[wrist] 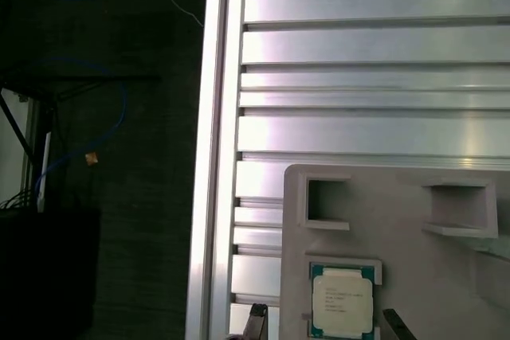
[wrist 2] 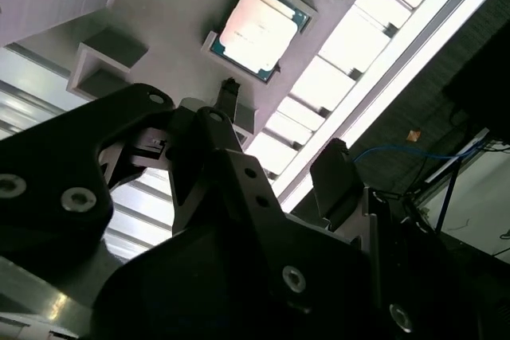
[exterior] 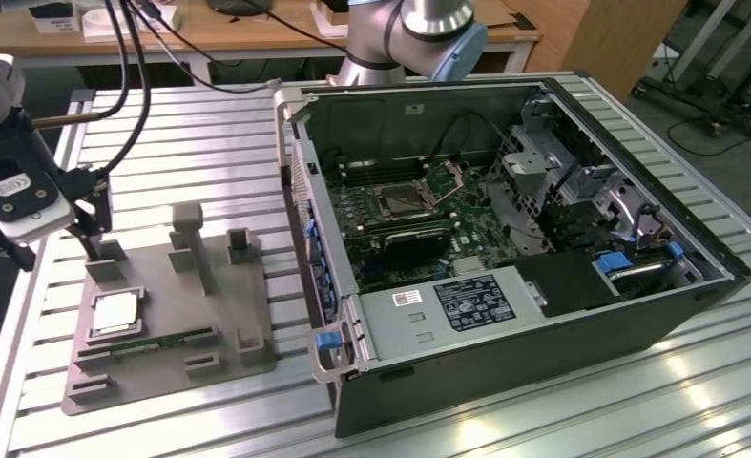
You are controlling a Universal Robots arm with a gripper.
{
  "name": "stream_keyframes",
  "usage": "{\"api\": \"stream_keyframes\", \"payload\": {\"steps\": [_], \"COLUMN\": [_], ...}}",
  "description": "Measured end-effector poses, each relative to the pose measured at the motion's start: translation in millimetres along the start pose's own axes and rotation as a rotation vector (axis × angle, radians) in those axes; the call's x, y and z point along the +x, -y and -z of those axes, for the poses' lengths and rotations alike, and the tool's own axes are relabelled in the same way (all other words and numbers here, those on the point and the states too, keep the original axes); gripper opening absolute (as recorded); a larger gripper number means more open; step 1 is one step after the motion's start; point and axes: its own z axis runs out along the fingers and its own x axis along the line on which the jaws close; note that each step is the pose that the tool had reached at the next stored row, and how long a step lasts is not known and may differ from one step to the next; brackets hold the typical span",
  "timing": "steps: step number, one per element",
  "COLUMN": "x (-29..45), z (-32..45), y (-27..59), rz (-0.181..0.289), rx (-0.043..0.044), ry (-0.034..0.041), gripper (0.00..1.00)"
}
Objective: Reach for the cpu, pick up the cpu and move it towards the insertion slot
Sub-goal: 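Pick up the cpu and move it towards the insertion slot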
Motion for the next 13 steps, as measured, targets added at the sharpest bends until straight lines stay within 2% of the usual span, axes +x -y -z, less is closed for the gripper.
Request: {"api": "stream_keyframes", "payload": {"steps": [3,9,13], "x": [-1.3,-10.8,-13.3], "z": [-5.5,-16.5,-23.6], "y": [3.0,4.3,5.1], "rz": [0.0,0.0,0.0], "rx": [0.0,0.0005,0.0006], "ry": [0.0001,0.0001,0.0001], "gripper": [0.64,0.64,0.64]}}
